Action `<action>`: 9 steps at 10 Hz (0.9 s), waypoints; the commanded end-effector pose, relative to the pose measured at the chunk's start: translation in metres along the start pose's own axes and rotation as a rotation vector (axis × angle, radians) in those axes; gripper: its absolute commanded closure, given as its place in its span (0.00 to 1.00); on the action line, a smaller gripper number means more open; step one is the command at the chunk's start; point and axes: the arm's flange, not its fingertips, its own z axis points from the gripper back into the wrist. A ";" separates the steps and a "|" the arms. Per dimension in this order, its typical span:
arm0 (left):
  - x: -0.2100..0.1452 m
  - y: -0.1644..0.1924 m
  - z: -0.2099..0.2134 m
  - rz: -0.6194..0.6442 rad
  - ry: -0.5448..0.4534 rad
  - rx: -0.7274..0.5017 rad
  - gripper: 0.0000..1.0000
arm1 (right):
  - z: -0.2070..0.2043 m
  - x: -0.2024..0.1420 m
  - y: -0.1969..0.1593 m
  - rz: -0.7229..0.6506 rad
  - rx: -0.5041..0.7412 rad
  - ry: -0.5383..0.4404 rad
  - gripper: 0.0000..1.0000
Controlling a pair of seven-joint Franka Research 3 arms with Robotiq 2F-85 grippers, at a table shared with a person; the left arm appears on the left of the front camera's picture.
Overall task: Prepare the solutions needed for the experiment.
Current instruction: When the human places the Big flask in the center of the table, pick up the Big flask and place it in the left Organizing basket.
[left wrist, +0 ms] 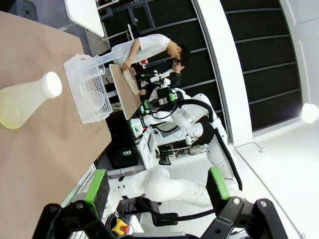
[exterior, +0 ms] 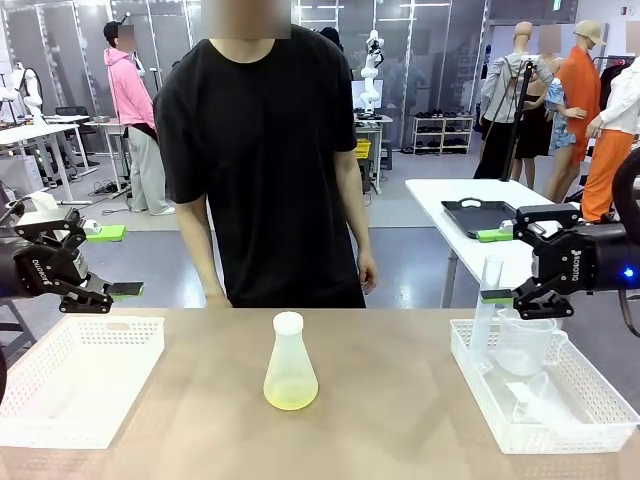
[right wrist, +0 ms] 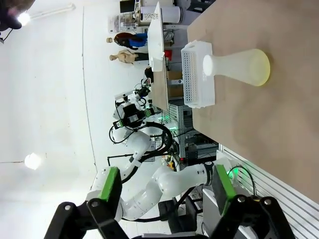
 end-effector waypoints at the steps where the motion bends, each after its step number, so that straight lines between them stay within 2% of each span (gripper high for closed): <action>1: -0.001 -0.002 0.000 -0.002 0.006 -0.014 0.00 | -0.002 0.001 0.001 -0.016 -0.006 -0.014 0.08; 9: -0.001 -0.002 0.000 -0.002 0.006 -0.014 0.00 | -0.002 0.001 0.001 -0.016 -0.006 -0.014 0.08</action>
